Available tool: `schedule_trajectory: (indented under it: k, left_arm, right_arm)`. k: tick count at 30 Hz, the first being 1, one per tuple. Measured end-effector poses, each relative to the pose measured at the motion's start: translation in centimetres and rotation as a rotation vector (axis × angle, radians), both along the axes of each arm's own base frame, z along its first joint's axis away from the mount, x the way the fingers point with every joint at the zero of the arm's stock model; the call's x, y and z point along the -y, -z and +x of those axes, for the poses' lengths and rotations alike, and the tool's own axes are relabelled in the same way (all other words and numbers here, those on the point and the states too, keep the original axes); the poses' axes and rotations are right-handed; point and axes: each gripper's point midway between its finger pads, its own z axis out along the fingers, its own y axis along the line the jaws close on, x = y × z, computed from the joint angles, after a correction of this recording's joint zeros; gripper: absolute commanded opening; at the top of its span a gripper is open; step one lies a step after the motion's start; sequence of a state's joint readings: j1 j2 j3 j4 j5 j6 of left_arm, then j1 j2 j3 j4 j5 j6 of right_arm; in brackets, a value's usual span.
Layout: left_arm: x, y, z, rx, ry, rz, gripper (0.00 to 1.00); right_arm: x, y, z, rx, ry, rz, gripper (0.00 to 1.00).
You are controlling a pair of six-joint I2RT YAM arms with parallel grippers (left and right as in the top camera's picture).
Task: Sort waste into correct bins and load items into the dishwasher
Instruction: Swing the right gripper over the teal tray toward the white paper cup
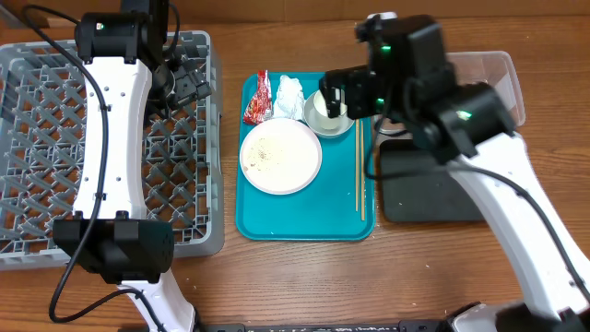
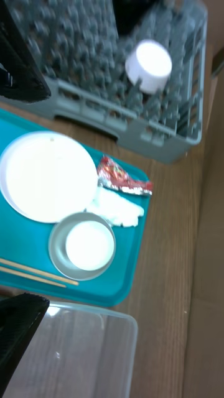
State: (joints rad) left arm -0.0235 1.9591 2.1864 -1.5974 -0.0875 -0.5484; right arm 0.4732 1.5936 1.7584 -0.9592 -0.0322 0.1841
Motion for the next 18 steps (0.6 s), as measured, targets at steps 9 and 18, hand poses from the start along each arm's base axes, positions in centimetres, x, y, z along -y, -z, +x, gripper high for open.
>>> schedule_trajectory:
  k: [9, 18]
  left_arm:
    - [-0.1, 0.0, 0.0, 0.000, -0.001, 0.003, 1.00]
    - [-0.1, 0.0, 0.0, 0.000, -0.001, 0.003, 1.00]
  right_arm:
    - [-2.6, -1.1, 2.9, 0.103, -0.053, 0.071, 1.00]
    - [-4.8, 1.1, 4.4, 0.072, -0.114, 0.107, 1.00]
